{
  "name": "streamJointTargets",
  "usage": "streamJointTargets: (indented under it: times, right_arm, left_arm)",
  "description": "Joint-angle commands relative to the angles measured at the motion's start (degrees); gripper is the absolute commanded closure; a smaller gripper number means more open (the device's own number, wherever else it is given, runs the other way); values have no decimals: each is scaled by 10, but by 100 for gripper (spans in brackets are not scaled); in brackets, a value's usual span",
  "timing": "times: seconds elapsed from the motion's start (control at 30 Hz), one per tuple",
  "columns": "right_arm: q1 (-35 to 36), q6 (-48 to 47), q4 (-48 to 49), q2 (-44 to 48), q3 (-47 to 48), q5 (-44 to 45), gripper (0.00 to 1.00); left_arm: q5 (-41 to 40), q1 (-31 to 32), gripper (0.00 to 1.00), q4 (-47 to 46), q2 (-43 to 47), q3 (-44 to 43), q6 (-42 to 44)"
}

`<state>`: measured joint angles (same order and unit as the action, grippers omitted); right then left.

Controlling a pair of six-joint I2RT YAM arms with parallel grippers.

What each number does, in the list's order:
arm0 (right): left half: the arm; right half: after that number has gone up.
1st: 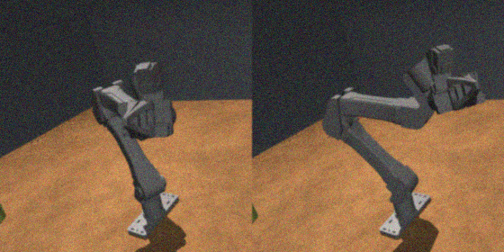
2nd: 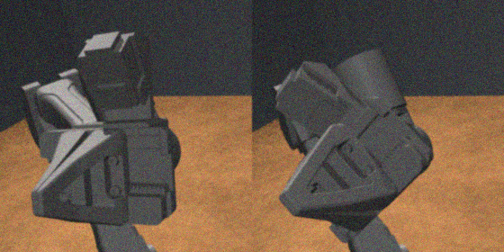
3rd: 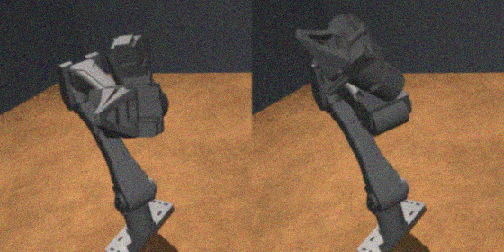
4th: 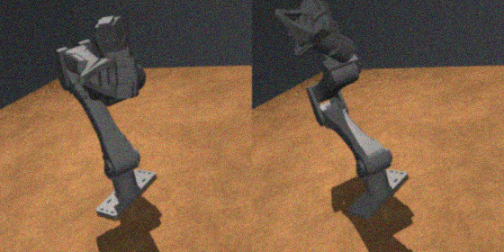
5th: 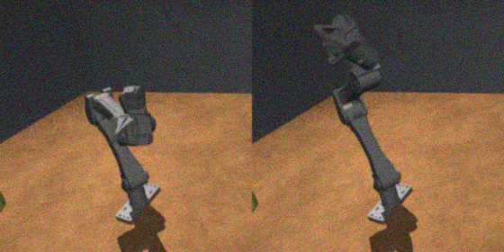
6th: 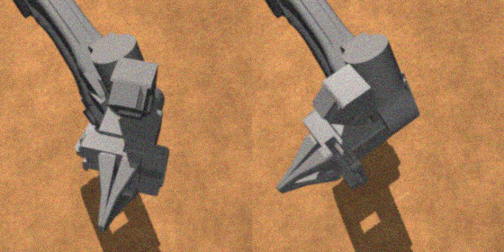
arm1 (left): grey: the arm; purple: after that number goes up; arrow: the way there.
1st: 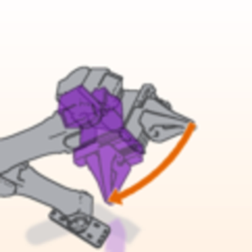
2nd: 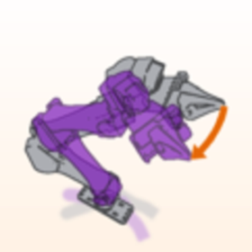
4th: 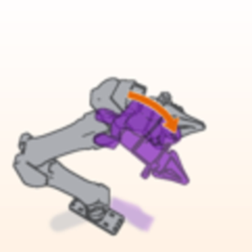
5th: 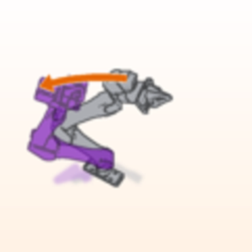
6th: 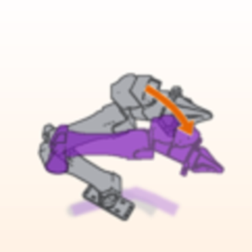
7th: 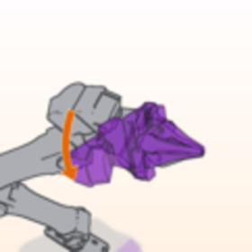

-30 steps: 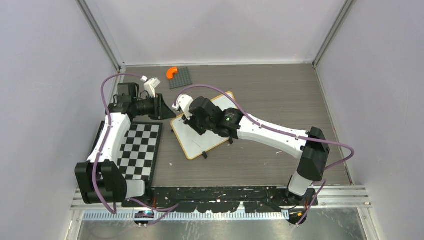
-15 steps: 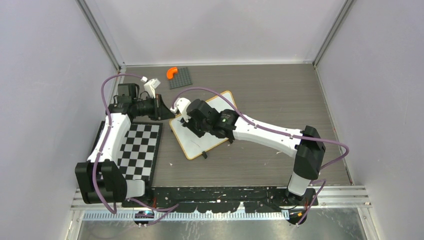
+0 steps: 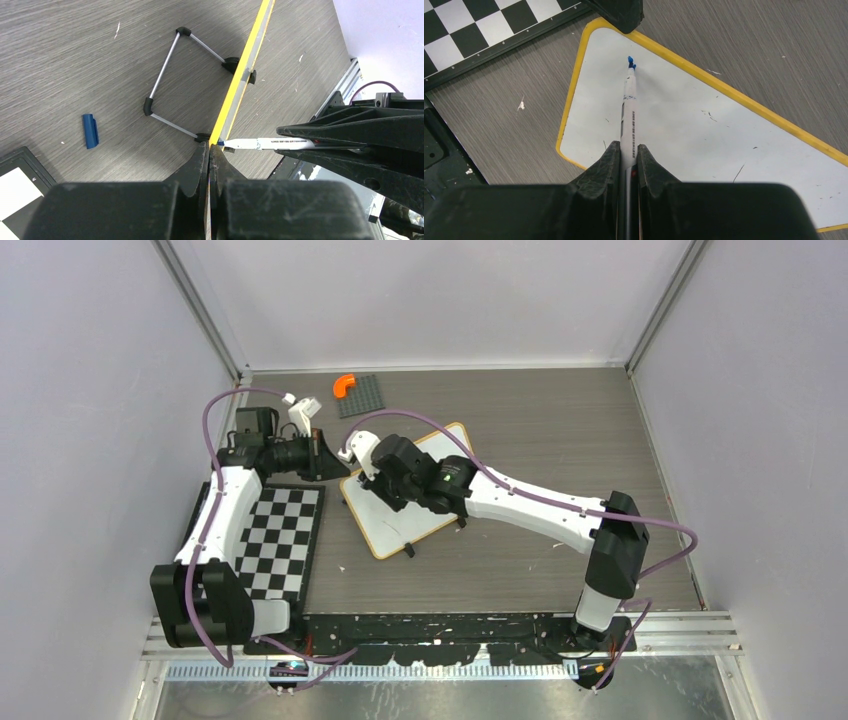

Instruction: Write a sentence on the whiteboard

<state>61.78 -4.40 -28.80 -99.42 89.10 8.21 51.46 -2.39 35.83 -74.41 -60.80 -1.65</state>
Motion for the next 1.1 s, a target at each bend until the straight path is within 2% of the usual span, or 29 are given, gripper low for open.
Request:
streamJointTargets:
  times: [0.0, 0.4, 0.47, 0.57, 0.67, 0.9, 1.07]
  right_arm:
    - [4, -1, 9, -10, 29, 6, 100]
    - [15, -7, 5, -12, 28, 0, 100]
    - [16, -7, 5, -11, 27, 1, 100]
    - [16, -8, 6, -9, 27, 8, 100]
    - [15, -9, 9, -4, 27, 19, 100]
    - [15, -10, 9, 4, 25, 25, 100]
    - [16, -10, 7, 9, 21, 23, 100]
  left_arm:
    - [19, -2, 100, -9, 4, 3, 12]
    - [25, -2, 99, 1, 2, 2, 15]
    - [21, -2, 96, 3, 2, -1, 15]
    - [10, -2, 83, 12, -1, -10, 15]
    - [6, -2, 76, 25, -3, -16, 37]
    - [-5, -2, 73, 38, -1, -13, 51]
    - [-2, -3, 73, 15, 22, -23, 22]
